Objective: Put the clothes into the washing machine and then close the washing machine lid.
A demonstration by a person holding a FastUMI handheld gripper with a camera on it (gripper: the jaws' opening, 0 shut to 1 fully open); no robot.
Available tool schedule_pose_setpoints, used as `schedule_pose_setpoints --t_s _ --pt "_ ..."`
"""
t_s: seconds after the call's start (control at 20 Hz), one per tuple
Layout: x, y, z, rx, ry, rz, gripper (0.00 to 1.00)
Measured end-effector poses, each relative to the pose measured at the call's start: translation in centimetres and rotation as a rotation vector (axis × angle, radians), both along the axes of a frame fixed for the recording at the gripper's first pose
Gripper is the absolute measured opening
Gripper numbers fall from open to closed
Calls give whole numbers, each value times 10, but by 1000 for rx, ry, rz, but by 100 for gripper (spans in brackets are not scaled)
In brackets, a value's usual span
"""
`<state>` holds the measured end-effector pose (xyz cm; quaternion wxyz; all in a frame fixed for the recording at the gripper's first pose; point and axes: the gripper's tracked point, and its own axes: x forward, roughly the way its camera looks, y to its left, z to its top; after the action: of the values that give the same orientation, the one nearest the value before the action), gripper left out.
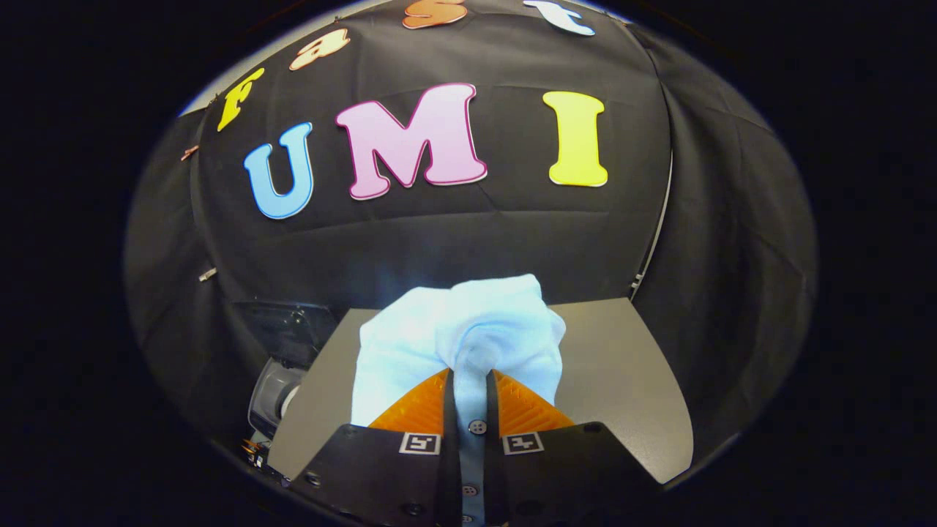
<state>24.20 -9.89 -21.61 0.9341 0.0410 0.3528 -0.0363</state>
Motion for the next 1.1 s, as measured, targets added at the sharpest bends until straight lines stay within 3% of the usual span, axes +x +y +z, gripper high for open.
schedule_pose_setpoints --t_s 0.4,0.6,1.1 --pt "4 20 112 -91 -242 36 16" --pt "14 44 157 -75 -326 46 16" --pt "38 152 180 3 -382 141 15"
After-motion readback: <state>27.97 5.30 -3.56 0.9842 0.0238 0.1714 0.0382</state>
